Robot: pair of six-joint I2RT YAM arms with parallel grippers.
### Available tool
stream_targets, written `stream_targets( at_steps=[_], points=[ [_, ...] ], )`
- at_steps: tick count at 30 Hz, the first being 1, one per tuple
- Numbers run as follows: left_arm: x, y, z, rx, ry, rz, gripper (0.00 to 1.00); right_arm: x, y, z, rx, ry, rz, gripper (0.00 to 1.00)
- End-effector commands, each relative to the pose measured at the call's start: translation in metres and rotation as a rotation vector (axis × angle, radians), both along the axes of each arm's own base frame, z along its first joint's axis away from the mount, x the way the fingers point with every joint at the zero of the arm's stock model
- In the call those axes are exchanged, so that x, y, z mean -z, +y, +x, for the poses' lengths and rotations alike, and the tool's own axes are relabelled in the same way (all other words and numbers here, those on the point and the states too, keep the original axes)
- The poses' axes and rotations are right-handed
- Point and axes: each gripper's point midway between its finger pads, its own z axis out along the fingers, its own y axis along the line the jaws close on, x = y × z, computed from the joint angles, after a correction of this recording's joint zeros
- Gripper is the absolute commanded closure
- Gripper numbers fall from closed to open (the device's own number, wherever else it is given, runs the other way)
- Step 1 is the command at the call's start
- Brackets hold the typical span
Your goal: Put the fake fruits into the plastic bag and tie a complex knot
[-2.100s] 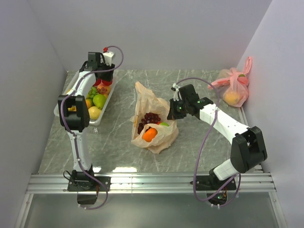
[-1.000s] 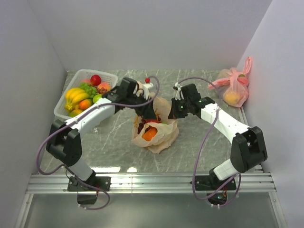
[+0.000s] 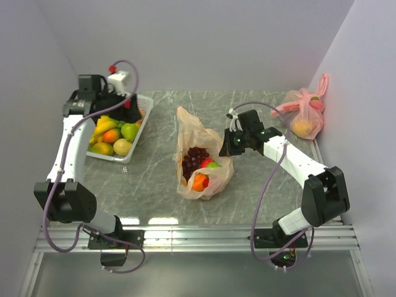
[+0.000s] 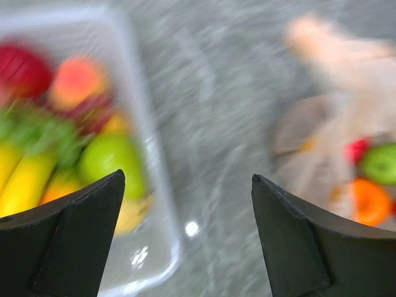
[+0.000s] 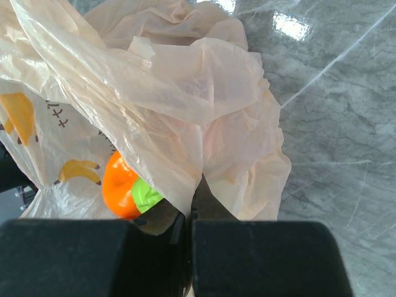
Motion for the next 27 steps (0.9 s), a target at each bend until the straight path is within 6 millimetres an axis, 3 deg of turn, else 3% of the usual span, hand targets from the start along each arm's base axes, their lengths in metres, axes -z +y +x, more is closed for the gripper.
stream_targets(
  at_steps=[1,3,7,10,18,27],
  points=[
    [0.047,0.067,-0.010,-0.136,0.149,0.133,0.12,-0.017,0.002,-0.001,-0.020,-0.055,0.025,1.00],
    [0.068,0.097,-0.006,-0.254,0.224,0.123,0.15,-0.016,0.002,-0.001,-0.018,-0.054,0.025,1.00],
    [0.092,0.112,-0.012,-0.347,0.337,0.047,0.24,-0.016,0.000,0.000,-0.016,-0.057,0.018,1.00],
    [0.107,0.109,-0.014,-0.377,0.372,0.005,0.24,-0.014,0.001,-0.001,-0.016,-0.054,0.020,1.00],
    [0.124,0.106,0.018,-0.529,0.396,-0.146,0.14,-0.012,0.000,0.000,-0.011,-0.046,0.012,1.00],
    [0.145,0.094,0.040,-0.631,0.432,-0.192,0.07,-0.011,0.000,0.001,-0.009,-0.042,0.006,1.00]
  ],
)
